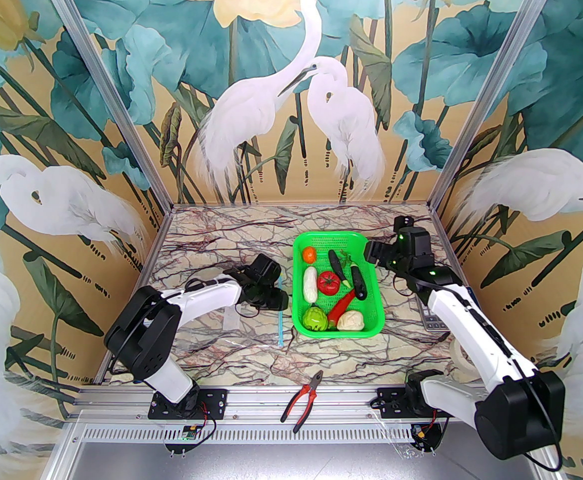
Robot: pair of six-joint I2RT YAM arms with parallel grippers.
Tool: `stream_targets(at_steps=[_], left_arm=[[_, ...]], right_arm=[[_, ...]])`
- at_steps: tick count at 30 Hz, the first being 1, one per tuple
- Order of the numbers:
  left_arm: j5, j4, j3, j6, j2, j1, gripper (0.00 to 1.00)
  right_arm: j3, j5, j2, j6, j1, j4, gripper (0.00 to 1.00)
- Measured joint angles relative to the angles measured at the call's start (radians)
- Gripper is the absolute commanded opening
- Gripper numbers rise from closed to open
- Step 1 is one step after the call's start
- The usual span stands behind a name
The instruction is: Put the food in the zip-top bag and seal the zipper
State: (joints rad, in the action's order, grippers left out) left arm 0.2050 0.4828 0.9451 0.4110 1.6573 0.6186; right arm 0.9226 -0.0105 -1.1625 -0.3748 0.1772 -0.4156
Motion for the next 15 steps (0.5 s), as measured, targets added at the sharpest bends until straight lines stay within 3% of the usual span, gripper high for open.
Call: stream_targets(at_steps=[15], left_arm=[[0.0, 0.058, 0.049, -0.016, 0.067, 0.017, 0.39]], right_arm=[[-0.045, -0.015, 0.019, -0.015, 0.0, 0.016, 0.84]])
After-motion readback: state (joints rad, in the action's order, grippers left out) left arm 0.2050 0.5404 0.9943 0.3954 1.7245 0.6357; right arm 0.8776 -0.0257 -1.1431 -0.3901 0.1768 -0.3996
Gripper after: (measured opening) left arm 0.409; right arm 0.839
